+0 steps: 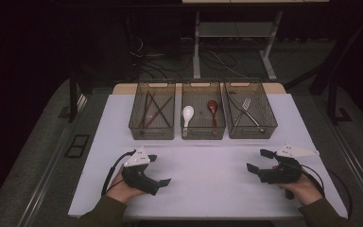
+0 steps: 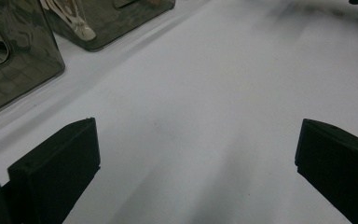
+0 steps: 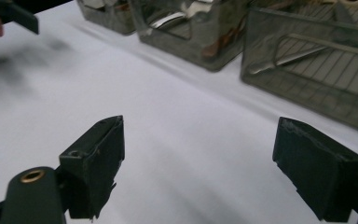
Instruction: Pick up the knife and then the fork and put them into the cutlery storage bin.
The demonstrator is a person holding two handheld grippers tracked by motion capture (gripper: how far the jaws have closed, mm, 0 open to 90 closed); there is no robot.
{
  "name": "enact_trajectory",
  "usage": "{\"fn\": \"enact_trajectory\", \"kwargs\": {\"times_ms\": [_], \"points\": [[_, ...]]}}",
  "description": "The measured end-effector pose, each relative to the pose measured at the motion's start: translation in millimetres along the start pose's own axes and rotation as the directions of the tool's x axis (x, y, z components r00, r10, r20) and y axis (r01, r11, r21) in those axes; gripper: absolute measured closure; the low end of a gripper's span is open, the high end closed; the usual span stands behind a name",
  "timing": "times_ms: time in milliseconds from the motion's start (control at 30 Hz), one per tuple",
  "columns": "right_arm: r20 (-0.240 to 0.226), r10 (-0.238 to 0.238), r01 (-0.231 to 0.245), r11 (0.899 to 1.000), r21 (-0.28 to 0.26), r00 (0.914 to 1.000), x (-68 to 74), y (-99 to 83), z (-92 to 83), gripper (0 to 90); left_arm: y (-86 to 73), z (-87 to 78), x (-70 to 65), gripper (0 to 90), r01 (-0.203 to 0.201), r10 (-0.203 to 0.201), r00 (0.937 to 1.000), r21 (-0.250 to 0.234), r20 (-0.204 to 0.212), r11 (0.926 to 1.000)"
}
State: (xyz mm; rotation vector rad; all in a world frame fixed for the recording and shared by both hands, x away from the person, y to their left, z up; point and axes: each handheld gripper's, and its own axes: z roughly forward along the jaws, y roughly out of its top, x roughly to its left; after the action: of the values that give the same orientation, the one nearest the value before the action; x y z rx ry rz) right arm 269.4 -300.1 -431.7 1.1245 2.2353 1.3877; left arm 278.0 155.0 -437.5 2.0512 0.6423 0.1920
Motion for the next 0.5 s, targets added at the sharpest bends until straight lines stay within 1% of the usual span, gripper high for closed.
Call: {"fn": "enact_trajectory", "kwargs": {"times_ms": [67,167,267,333,500], "points": [[-0.012,-0.006,0.006,1.000,0.005,0.9999,3.6,-4.3,-0.8,16.9,0.2,-0.1,0.0,0.0,-0.006,0.006,1.0000,0.001,0.002,1.0000],[-0.025,-0.011,0.011,1.000,0.012,0.9996,7.8,-9.9,-0.8,16.8,-0.1,0.7,-0.6,0.0,-0.001,0.001,1.0000,0.001,0.002,1.0000],[-0.040,0.009,-0.009,1.000,0.009,0.9992,9.3,-13.0,-0.4,16.9,-0.2,1.4,-1.0,0.0,-0.005,0.005,1.0000,0.007,0.002,1.0000],[-0.037,0.007,-0.006,1.000,0.009,0.9993,9.0,-13.6,-0.3,16.9,0.0,1.2,-0.8,0.0,-0.012,0.012,0.9999,0.009,0.002,0.9999],[-0.028,0.008,-0.008,1.000,0.009,0.9996,6.2,-14.3,-1.1,16.9,-0.1,2.0,-1.2,0.0,-0.013,0.013,0.9999,0.014,0.002,0.9998]]}}
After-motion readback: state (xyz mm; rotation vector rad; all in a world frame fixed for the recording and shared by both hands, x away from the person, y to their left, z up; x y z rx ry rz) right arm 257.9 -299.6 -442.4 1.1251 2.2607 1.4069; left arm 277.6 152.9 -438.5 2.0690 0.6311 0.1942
